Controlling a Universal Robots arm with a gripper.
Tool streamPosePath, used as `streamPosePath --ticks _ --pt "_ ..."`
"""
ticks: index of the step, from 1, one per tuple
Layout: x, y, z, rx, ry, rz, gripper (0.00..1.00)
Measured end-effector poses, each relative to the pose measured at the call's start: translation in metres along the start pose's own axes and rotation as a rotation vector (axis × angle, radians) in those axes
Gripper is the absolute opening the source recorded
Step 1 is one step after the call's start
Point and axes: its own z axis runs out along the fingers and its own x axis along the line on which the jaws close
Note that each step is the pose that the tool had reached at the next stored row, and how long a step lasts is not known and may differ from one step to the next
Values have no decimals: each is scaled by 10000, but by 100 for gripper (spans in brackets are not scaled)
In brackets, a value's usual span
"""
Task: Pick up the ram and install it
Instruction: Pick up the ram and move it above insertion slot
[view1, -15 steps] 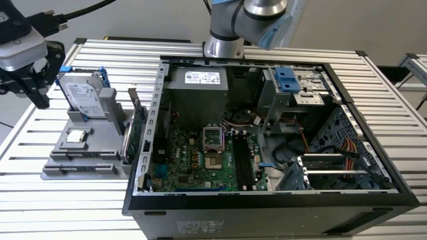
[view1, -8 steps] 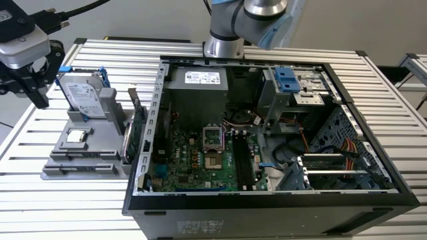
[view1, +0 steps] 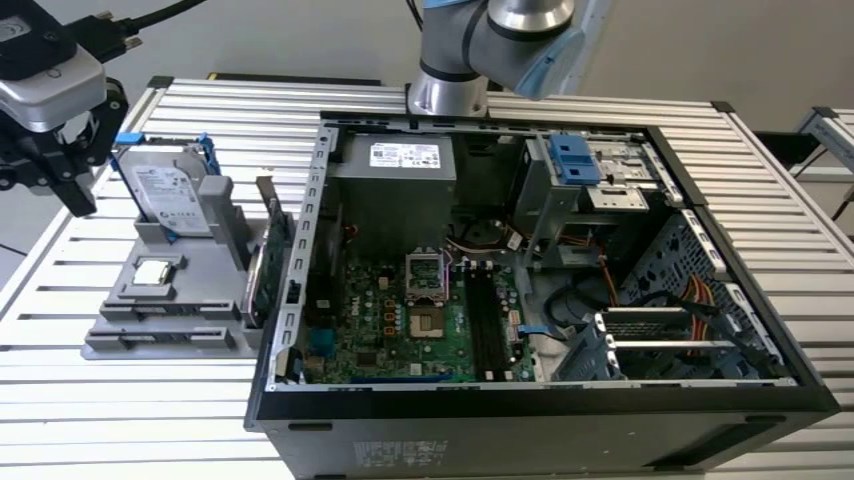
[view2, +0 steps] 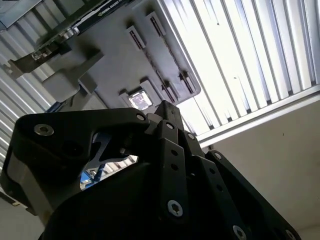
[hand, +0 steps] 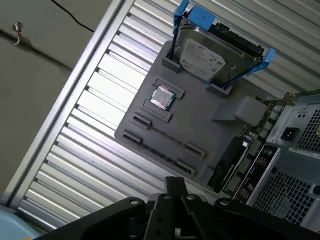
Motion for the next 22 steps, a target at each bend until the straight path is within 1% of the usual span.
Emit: streamPosePath --ticks 18,22 --pt "10 9 0 -23 80 -1671 0" --pt "8 14 1 -29 103 -2166 0"
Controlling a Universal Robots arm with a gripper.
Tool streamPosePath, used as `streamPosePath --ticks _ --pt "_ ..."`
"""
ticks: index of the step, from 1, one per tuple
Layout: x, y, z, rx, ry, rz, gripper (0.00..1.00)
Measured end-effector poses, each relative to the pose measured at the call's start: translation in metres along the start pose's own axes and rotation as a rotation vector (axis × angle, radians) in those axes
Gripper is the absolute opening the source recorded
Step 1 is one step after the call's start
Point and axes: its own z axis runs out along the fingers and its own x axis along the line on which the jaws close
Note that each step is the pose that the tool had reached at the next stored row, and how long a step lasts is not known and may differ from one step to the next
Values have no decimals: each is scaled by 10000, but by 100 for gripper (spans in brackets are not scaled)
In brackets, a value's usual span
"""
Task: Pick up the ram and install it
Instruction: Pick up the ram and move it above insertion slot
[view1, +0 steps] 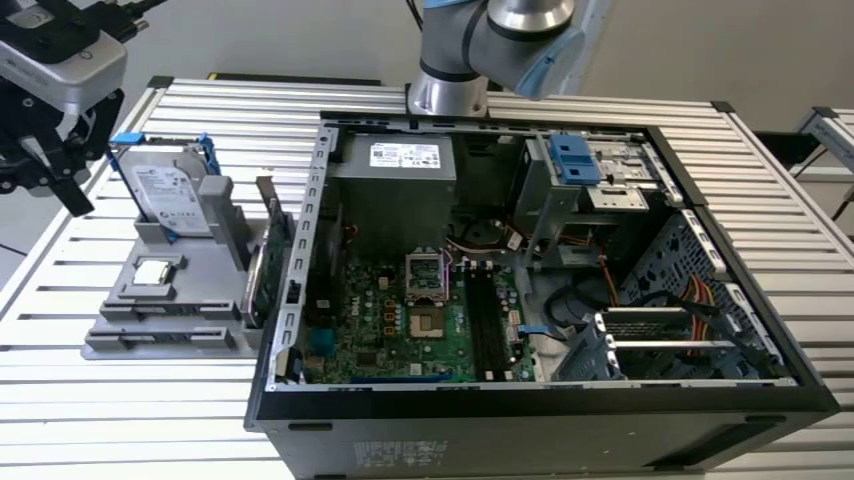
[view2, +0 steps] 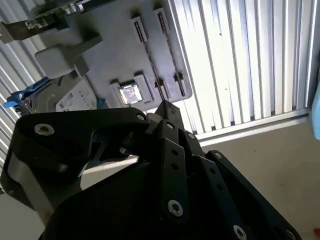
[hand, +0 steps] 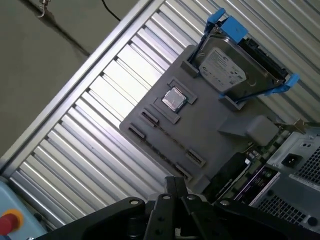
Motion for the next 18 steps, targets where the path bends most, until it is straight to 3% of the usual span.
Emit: streamPosePath --ticks 4,10,18 --pt "-4 6 0 -7 24 -510 0" --pt "-13 20 1 -7 34 -785 0" --pt "-28 37 3 -19 73 -1637 0"
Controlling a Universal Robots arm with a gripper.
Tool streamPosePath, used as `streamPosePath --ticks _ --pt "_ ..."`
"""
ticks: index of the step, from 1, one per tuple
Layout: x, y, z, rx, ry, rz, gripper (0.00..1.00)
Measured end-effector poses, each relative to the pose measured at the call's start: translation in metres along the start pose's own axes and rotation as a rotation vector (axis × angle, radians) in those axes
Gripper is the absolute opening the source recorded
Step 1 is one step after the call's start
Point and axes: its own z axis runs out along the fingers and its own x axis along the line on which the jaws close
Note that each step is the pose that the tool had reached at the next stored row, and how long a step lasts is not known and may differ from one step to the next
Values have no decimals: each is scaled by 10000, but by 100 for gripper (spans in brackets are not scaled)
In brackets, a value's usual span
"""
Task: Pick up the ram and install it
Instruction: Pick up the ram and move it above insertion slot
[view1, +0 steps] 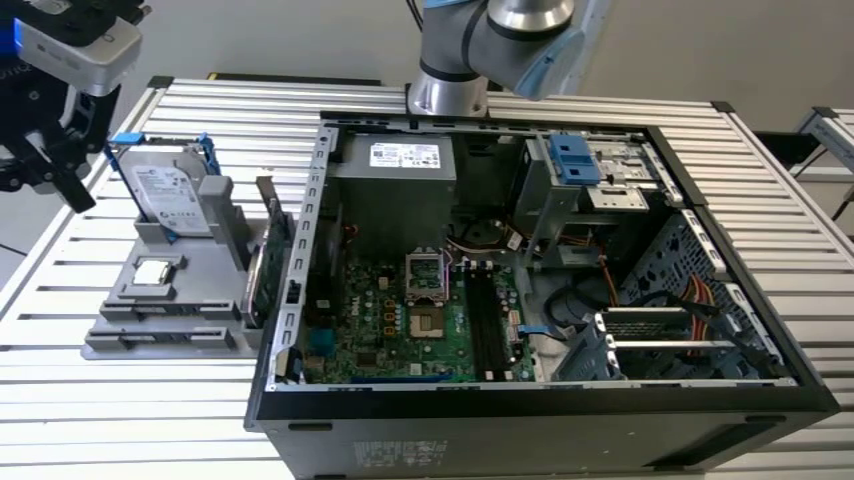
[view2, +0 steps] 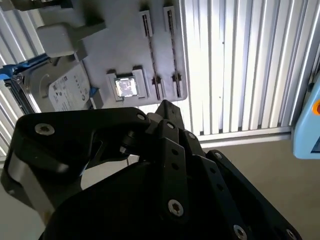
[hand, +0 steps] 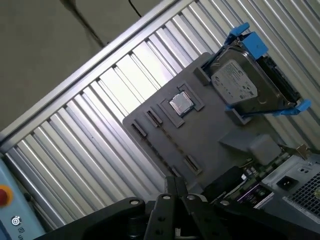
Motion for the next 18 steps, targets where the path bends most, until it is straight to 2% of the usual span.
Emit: streamPosePath --ticks 4,18 --pt "-4 4 -1 -6 21 -401 0" --pt "-8 7 0 -2 100 -2582 0"
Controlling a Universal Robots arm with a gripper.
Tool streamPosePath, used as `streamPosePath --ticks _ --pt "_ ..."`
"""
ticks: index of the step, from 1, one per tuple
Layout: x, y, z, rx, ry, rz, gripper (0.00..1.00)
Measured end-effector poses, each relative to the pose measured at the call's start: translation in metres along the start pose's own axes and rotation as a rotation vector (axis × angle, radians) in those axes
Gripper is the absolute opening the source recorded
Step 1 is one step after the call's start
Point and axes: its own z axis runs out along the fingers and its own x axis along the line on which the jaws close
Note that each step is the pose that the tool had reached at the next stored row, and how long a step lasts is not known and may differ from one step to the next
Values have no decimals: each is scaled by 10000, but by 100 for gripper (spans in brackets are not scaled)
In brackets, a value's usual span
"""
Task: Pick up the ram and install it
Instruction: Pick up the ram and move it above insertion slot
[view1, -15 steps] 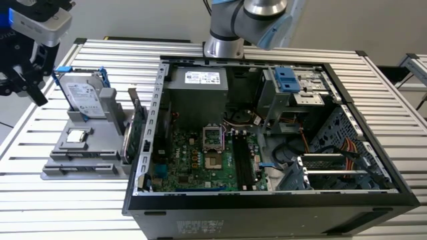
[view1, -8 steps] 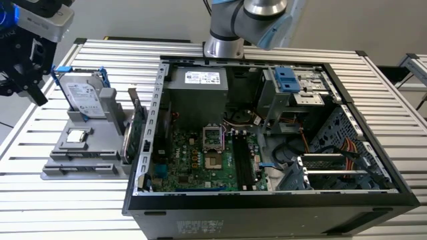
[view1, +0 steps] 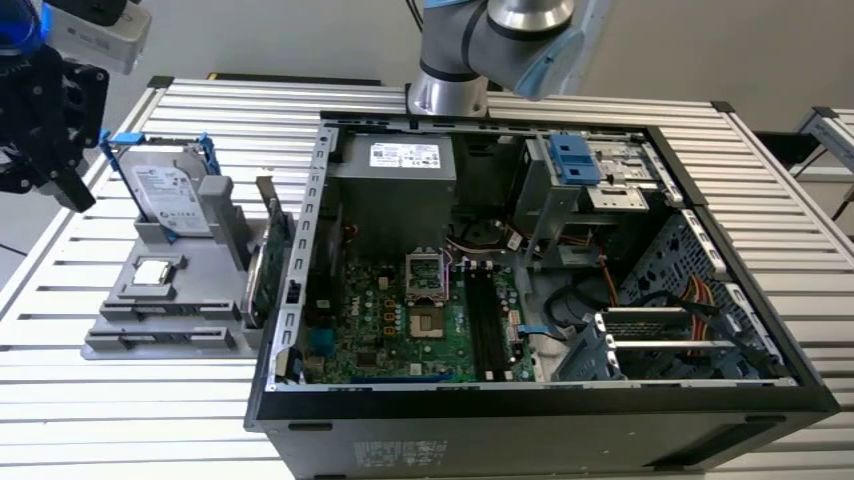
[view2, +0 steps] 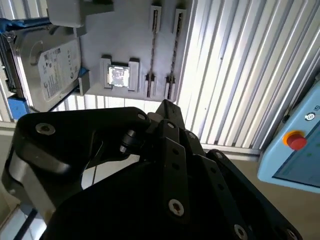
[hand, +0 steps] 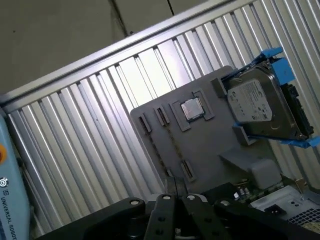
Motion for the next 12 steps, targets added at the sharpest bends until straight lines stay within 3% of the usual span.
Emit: streamPosePath --ticks 12 --pt "0 -1 3 32 63 -2105 0"
